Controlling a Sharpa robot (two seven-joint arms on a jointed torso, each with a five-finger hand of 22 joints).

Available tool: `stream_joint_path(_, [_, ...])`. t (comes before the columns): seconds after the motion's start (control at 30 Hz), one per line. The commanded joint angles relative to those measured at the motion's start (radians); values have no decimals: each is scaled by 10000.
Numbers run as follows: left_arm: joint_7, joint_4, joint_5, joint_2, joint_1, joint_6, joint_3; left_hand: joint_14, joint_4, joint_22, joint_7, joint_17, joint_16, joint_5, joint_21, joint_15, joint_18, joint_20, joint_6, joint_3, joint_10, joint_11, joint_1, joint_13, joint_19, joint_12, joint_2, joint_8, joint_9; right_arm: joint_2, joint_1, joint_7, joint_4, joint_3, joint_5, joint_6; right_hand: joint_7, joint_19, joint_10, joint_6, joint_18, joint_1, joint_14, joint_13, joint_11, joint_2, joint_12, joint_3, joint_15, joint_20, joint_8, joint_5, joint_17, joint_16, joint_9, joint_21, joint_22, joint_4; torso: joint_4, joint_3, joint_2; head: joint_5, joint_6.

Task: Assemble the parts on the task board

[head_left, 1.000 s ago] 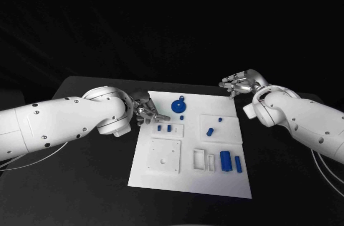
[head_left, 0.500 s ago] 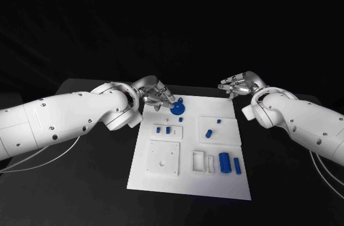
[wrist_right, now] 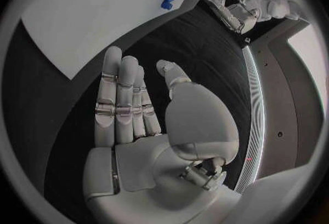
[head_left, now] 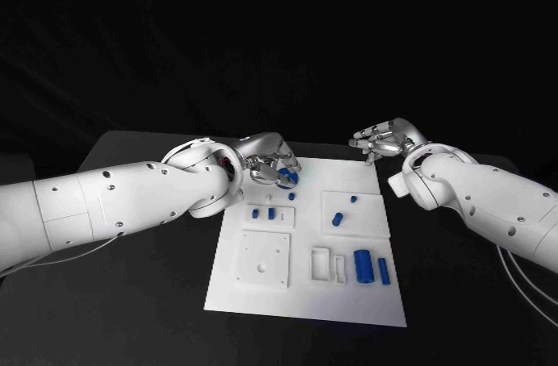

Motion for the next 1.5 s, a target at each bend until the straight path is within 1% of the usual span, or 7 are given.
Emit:
stream_joint_path(0.03, [325, -169, -1760, 179, 0, 483, -69, -16, -148, 193, -94, -117, 92, -29, -59, 20, 112, 36, -29, -7, 24, -22, 75, -11, 51, -29, 27, -8, -10, 31, -4, 121, 4, 5, 1, 68, 6, 132, -80, -66, -119, -49, -60, -10, -21, 16, 28, 16, -9, 86, -28, 51, -14, -31, -3, 47, -16, -50, -5, 2, 5, 0, 22])
stream_joint_path(0.2, [405, -511, -2455, 447, -47, 795, -183, -20, -240, 193, -111, -197, 195, -45, -51, -24, 58, -9, -7, -31, 226, -86, -45, -10, 69, -27, -22, -3, -7, 61, -4, 130, -4, 5, 5, 88, 6, 129, -78, -63, -121, -84, -61, -15, -20, 25, 28, 32, -8, 87, -27, 55, -22, -29, -3, 51, -26, -55, -5, -7, 0, 3, 34])
stream_joint_path(0.3, [428, -652, -2709, 565, -85, 947, -215, -15, -213, 183, -123, -217, 215, -41, -68, -16, 47, 0, 15, -95, 231, -86, -101, -9, 82, -27, -64, -8, -9, 68, -4, 133, -7, 5, 7, 97, 6, 129, -78, -63, -121, -84, -61, -15, -20, 25, 28, 32, -8, 87, -27, 55, -22, -29, -3, 51, -26, -55, -20, -7, 3, -20, 53])
stream_joint_path(0.47, [435, -856, -2943, 729, -149, 1049, -252, -45, -112, 166, -123, -324, 206, -79, -207, 5, 31, 15, -84, -310, 35, -47, -33, -7, 95, -25, -67, -9, -15, 75, -4, 133, 2, 5, 12, 109, 6, 129, -78, -63, -121, -84, -61, -15, -20, 25, 28, 32, -8, 87, -27, 55, -22, -29, -3, 51, -26, -55, -3, 3, 2, -52, 52])
stream_joint_path(0.73, [450, -1131, -3138, 921, -255, 1061, -270, -6, -44, 197, -81, -386, 261, -65, -267, -54, 26, -21, -25, -325, 204, -113, 54, -11, 168, -25, 23, -10, -16, 80, -4, 130, 44, 5, 14, 115, 6, 129, -78, -63, -121, -84, -61, -15, -20, 25, 28, 32, -8, 87, -27, 55, -22, -29, -3, 51, -26, -55, -5, 0, 13, -82, 51])
stream_joint_path(1.13, [424, -1482, -3310, 1073, -363, 1163, -276, -19, -222, 209, -5, -437, 362, 9, 7, -102, -23, -96, 194, 313, 341, -153, -110, -12, 72, -32, -9, -11, -18, 65, -4, 119, 99, 5, 14, 118, 6, 129, -78, -63, -121, -84, -61, -15, -20, 25, 28, 32, -8, 87, -27, 55, -22, -29, -3, 51, -26, -55, 2, 7, 4, -129, 27])
stream_joint_path(1.5, [546, -1666, -3297, 1207, -456, 1201, -275, 152, -183, 213, -47, -423, 447, 24, 189, -193, -46, -160, 231, 624, 513, -259, -237, -14, 90, -34, 113, -15, -19, 70, -4, 117, 132, 5, 14, 131, 6, 129, -78, -63, -121, -84, -61, -15, -20, 25, 28, 32, -8, 87, -27, 55, -22, -29, -3, 51, -26, -55, 7, 9, 3, -148, 24])
